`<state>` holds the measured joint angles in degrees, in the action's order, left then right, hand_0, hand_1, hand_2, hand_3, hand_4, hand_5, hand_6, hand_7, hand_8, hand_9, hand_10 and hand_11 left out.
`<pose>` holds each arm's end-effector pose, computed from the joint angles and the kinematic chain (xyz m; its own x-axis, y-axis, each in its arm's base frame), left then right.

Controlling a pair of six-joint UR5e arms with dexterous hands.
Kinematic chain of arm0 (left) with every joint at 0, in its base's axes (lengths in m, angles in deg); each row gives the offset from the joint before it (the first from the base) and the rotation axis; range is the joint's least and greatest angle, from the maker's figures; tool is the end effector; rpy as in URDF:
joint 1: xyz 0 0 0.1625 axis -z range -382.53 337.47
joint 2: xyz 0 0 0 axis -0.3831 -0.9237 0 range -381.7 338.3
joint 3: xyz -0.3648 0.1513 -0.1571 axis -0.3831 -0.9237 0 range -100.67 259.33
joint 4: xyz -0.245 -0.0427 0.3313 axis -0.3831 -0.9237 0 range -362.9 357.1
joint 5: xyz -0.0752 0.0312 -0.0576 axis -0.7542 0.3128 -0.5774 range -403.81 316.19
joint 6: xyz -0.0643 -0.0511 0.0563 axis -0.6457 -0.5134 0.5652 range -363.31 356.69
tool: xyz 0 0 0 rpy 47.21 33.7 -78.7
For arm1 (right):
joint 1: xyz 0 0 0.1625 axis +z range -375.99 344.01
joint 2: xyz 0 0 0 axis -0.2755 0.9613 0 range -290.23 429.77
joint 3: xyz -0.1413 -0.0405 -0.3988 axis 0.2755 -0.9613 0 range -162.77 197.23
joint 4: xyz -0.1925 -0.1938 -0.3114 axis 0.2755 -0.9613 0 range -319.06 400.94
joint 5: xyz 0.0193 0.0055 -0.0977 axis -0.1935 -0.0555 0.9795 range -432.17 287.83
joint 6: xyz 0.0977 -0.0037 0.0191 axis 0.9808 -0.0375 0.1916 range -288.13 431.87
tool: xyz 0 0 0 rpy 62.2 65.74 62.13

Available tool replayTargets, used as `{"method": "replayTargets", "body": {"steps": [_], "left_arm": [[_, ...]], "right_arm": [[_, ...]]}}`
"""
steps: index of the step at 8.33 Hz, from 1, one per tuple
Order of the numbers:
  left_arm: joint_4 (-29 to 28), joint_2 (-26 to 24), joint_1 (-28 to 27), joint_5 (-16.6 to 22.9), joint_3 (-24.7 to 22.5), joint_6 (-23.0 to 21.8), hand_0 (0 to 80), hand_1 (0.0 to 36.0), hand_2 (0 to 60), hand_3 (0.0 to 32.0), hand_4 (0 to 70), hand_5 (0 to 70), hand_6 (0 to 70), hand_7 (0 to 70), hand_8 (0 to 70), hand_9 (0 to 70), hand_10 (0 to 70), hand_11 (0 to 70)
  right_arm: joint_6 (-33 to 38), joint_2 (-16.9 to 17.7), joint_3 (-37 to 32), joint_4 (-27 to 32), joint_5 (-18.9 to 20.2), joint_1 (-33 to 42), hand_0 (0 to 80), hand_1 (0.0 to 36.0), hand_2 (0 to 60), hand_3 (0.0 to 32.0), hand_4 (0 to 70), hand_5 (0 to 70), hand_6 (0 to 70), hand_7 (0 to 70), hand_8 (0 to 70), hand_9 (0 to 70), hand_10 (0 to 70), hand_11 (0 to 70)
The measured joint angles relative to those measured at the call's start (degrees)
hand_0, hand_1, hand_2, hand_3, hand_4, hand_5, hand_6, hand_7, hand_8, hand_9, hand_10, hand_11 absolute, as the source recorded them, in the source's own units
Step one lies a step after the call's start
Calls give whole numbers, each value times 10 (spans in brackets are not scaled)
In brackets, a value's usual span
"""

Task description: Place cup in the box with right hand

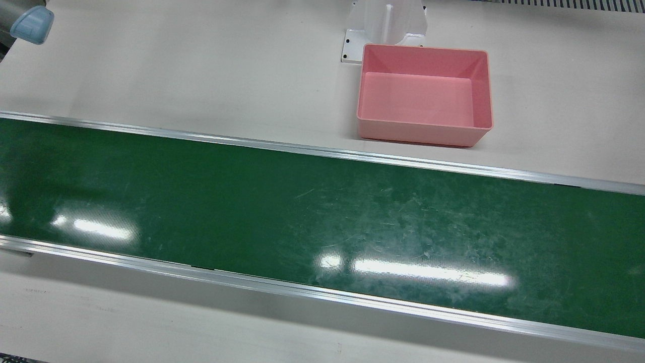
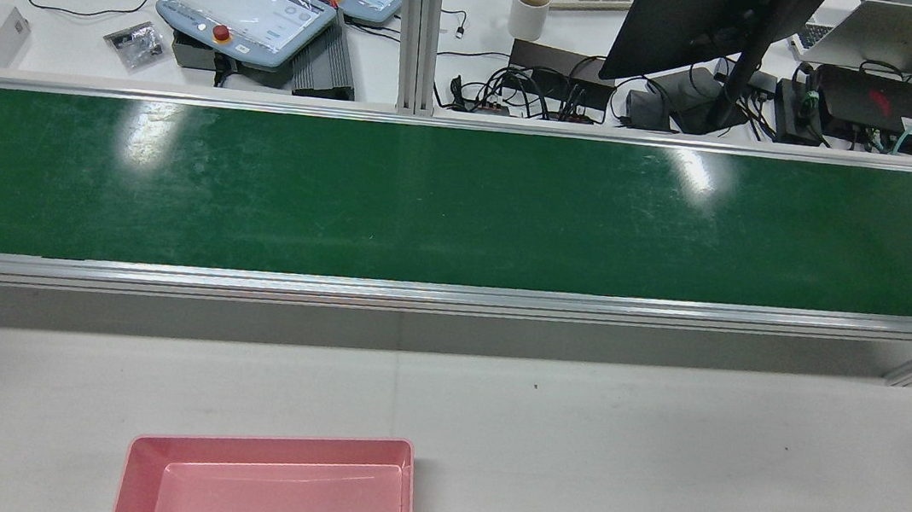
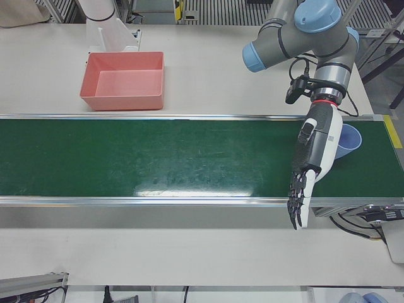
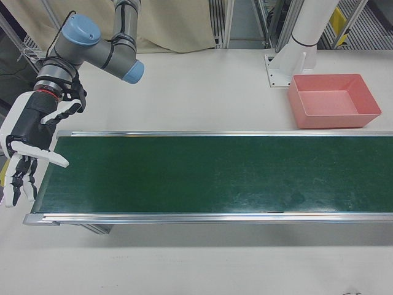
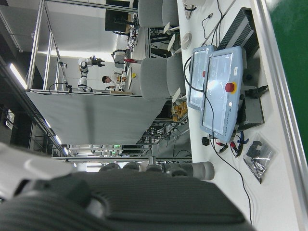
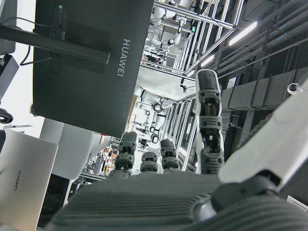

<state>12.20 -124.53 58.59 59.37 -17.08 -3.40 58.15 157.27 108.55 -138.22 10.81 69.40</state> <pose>-0.0214 -0.5789 0.5401 -0.9268 -0.3752 -0.0149 -0.0125 0.0707 -0.9974 0.1035 -0.5265 0.6522 -0.9721 -0.0599 0.2267 -0.2306 0.0689 -0.9706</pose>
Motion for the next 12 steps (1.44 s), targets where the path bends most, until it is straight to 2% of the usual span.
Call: {"method": "replayTargets", "body": {"steps": [2, 3, 4, 5, 6, 7, 8, 9, 10, 11, 12], "left_arm": [[0, 0, 0, 0, 0, 0, 0, 0, 0, 0, 0, 0, 0, 0, 0, 0, 0, 0], [-1, 0, 0, 0, 0, 0, 0, 0, 0, 0, 0, 0, 0, 0, 0, 0, 0, 0], [-1, 0, 0, 0, 0, 0, 0, 0, 0, 0, 0, 0, 0, 0, 0, 0, 0, 0], [0, 0, 0, 0, 0, 0, 0, 0, 0, 0, 0, 0, 0, 0, 0, 0, 0, 0], [0, 0, 0, 0, 0, 0, 0, 0, 0, 0, 0, 0, 0, 0, 0, 0, 0, 0], [-1, 0, 0, 0, 0, 0, 0, 0, 0, 0, 0, 0, 0, 0, 0, 0, 0, 0], [-1, 0, 0, 0, 0, 0, 0, 0, 0, 0, 0, 0, 0, 0, 0, 0, 0, 0], [0, 0, 0, 0, 0, 0, 0, 0, 0, 0, 0, 0, 0, 0, 0, 0, 0, 0], [0, 0, 0, 0, 0, 0, 0, 0, 0, 0, 0, 0, 0, 0, 0, 0, 0, 0], [0, 0, 0, 0, 0, 0, 0, 0, 0, 0, 0, 0, 0, 0, 0, 0, 0, 0], [0, 0, 0, 0, 0, 0, 0, 0, 0, 0, 0, 0, 0, 0, 0, 0, 0, 0]], "right_arm": [[3, -1, -1, 0, 1, -2, 374, 0, 0, 0, 700, 0, 73, 279, 48, 129, 137, 189], [6, -1, -2, 0, 1, -5, 375, 0, 0, 0, 680, 0, 67, 296, 43, 124, 147, 204], [10, -2, -7, -1, 2, -5, 324, 0, 0, 222, 577, 0, 10, 156, 1, 17, 93, 123], [19, -4, -13, -1, 4, -4, 305, 0, 11, 320, 457, 0, 0, 18, 0, 0, 40, 46], [37, -4, -22, -1, 4, -1, 438, 40, 120, 320, 397, 46, 1, 15, 70, 20, 227, 320], [54, -5, -34, -2, 3, 2, 363, 1, 174, 0, 514, 173, 297, 610, 700, 700, 700, 700], [61, -6, -40, -2, 2, 3, 458, 65, 199, 0, 377, 141, 256, 650, 608, 700, 624, 700], [61, -7, -38, -2, 3, 3, 473, 102, 175, 22, 553, 37, 48, 139, 41, 53, 176, 259], [57, -11, -34, -1, 3, 3, 460, 68, 79, 320, 344, 14, 0, 0, 0, 0, 58, 86], [53, -13, -29, -1, 4, 3, 465, 11, 0, 320, 191, 11, 0, 0, 0, 0, 10, 20], [50, -14, -25, 0, 4, 3, 489, 41, 0, 320, 130, 23, 0, 0, 0, 0, 4, 16]]}}
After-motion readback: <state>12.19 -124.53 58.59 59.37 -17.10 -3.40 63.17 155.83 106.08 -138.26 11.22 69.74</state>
